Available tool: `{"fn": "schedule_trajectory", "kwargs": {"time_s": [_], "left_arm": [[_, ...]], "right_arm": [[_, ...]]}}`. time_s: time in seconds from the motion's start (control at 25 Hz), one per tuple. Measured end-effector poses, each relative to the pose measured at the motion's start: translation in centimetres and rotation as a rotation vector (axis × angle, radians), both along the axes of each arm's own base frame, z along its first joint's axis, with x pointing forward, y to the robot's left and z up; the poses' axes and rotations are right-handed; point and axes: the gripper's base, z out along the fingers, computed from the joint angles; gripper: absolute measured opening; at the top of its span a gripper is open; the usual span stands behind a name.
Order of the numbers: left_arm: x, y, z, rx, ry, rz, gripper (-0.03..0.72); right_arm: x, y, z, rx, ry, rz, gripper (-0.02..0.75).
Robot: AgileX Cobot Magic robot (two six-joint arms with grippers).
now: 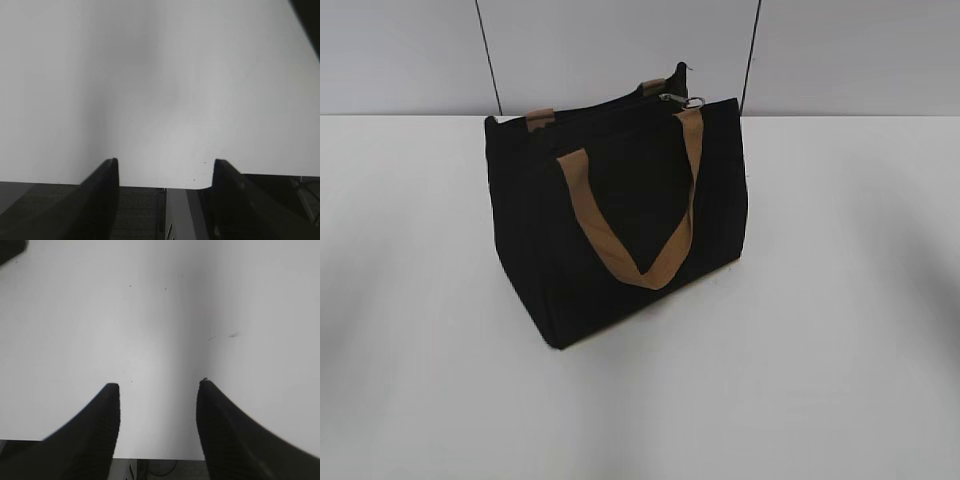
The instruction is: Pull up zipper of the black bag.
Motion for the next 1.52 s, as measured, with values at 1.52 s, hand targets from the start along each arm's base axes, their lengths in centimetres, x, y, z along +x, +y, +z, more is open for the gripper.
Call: {"fn": "schedule_trajectory", "kwargs": {"time_s": [1.52], "left_arm": [[-20.3,5.6,-1.3,-0.091,-0.884,-0.105,0.441]], "right_arm": [[-28.8,0.2,-4.3,-0.047,-0.807,0.1,0.378]]}}
